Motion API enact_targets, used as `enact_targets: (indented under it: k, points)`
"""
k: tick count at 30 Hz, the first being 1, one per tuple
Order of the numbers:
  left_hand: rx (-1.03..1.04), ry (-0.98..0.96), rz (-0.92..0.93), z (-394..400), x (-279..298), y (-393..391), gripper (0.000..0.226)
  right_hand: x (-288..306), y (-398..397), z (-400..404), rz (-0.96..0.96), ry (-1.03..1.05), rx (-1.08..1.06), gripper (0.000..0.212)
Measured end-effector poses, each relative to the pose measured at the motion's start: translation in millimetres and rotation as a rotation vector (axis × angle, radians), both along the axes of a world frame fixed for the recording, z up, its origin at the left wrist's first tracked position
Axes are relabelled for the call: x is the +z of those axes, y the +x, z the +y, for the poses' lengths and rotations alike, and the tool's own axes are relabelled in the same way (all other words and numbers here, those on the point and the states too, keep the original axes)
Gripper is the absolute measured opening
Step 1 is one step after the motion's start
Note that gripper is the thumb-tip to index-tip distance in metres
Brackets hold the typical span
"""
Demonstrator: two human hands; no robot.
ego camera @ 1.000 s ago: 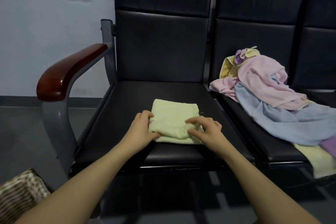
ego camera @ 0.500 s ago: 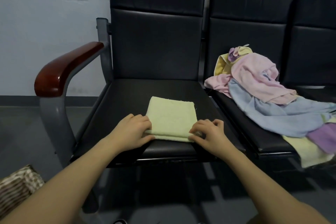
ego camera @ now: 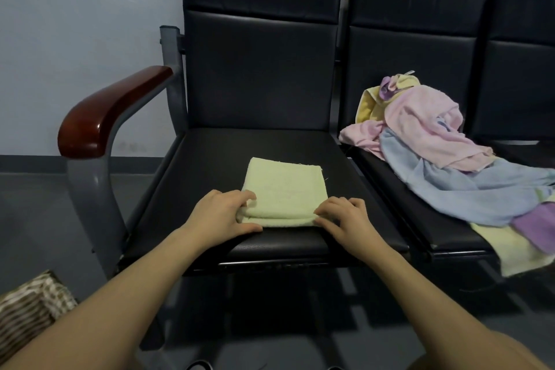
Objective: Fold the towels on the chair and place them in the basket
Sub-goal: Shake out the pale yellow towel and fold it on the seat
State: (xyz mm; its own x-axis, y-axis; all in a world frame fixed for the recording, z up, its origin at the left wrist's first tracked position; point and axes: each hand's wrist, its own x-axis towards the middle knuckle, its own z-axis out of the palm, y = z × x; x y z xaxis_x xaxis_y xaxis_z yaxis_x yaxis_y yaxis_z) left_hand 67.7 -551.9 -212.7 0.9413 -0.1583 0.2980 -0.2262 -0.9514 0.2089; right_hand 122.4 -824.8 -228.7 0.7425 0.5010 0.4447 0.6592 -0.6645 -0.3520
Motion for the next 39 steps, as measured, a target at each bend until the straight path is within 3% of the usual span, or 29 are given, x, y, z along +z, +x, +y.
enact_targets:
  k: [2,5,8,12,15,17,23,29,33,39]
  points:
    - [-0.007,-0.089,0.034,3,0,-1,0.058,3,2,0,0.099,0.095,-0.034,0.004]
    - [-0.025,-0.100,0.031,4,-1,-1,0.049,5,4,-3,0.193,0.152,-0.051,0.010]
    - [-0.043,-0.114,0.018,4,-2,-1,0.043,4,4,-4,0.186,0.060,-0.054,0.007]
    - [-0.037,-0.208,0.045,3,0,-1,0.044,3,1,-5,0.145,-0.063,-0.022,0.026]
    - [-0.056,-0.265,0.039,0,6,-1,0.044,6,2,-6,0.117,-0.094,-0.017,0.019]
    - [-0.074,-0.299,0.006,-3,11,-1,0.043,9,4,-6,0.142,-0.017,-0.025,0.014]
    - [-0.038,-0.447,-0.053,-9,27,4,0.040,25,7,7,0.298,0.542,-0.041,0.010]
    - [0.172,-0.587,-0.100,-18,35,26,0.043,31,25,29,0.227,0.665,-0.100,0.009]
    - [0.303,-0.640,-0.142,-22,37,50,0.042,37,46,39,0.240,0.756,-0.172,0.022]
    - [0.438,-0.656,-0.161,-24,37,90,0.044,36,80,55,0.331,0.653,-0.342,0.013]
